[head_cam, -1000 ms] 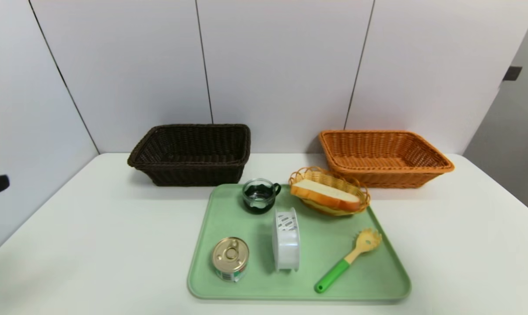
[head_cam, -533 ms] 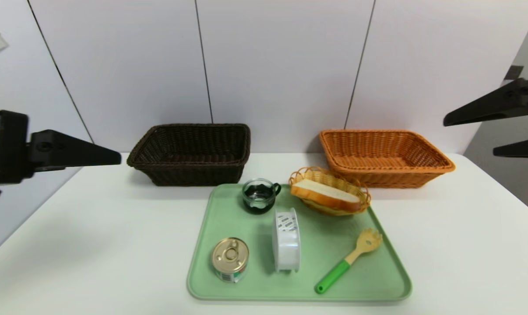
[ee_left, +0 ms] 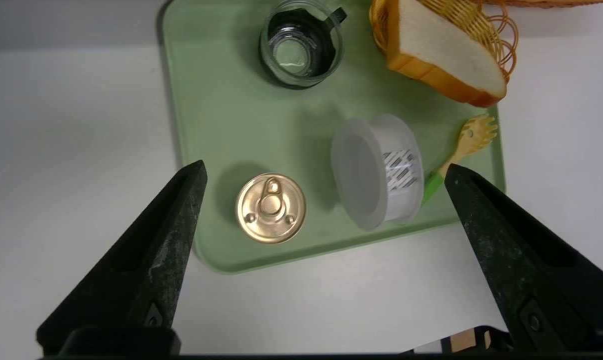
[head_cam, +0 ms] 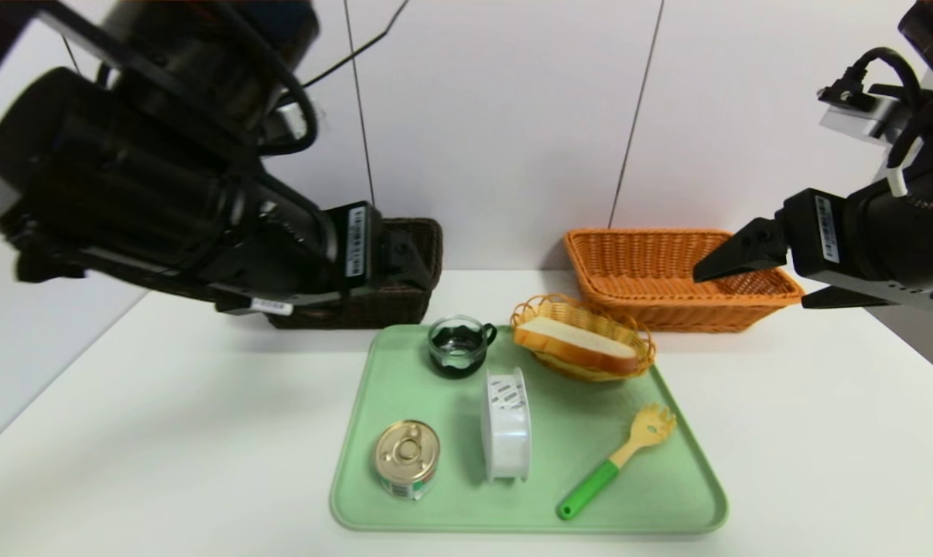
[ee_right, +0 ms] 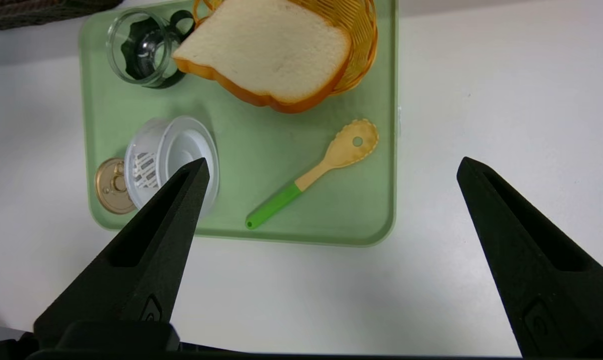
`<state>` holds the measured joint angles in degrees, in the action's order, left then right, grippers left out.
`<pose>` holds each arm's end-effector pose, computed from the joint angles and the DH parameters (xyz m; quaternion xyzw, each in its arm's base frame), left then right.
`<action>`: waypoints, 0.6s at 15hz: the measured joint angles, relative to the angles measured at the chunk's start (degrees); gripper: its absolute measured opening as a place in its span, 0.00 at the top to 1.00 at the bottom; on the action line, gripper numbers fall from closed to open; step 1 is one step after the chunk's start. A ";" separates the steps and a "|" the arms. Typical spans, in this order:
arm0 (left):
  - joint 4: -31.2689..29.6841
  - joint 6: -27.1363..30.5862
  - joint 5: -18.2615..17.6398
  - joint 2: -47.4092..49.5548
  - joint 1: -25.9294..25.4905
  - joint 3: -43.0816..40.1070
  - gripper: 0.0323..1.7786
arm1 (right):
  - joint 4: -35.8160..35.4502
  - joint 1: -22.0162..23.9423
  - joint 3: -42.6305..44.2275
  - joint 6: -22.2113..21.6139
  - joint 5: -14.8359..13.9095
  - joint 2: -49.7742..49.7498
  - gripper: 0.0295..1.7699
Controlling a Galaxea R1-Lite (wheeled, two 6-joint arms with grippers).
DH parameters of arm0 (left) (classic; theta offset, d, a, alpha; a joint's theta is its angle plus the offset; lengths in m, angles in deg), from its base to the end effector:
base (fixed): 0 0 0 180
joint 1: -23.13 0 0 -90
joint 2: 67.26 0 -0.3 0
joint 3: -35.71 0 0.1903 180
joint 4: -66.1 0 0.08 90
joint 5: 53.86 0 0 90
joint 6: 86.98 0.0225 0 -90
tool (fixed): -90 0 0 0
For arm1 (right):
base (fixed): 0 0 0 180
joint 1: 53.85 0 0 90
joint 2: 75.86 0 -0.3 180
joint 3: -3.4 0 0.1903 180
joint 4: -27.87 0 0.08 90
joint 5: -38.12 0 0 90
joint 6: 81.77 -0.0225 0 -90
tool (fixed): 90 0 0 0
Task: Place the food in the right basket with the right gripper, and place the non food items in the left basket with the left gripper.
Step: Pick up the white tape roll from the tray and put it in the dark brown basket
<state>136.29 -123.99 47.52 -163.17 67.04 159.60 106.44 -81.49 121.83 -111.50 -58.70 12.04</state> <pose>0.2009 -0.1872 0.3191 -0.1258 0.3854 -0.1465 0.9023 0.1973 0.1003 0.3204 0.1139 0.4181 0.0598 0.8992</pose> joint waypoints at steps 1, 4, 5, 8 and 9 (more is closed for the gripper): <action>0.78 -1.40 0.39 -2.99 1.23 3.04 0.05 | 0.05 0.11 -0.57 -0.06 0.02 0.09 0.03; 2.34 -3.30 1.35 -10.80 4.35 9.14 0.05 | -0.04 1.12 -2.56 -0.11 0.02 0.09 0.03; 2.90 -3.41 2.05 -13.13 5.36 10.34 0.05 | -0.22 1.49 -3.61 -0.02 -0.04 0.04 0.03; 2.97 -3.50 3.08 -17.46 7.80 11.52 0.05 | -1.38 2.52 -6.50 -0.11 -0.02 -0.05 0.03; 3.04 -3.41 3.18 -18.27 8.20 11.61 0.05 | -2.57 2.84 -7.52 -0.09 0.00 -0.11 0.03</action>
<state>139.33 -127.41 50.70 -181.44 75.24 171.21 103.87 -78.65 114.31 -111.59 -58.70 11.93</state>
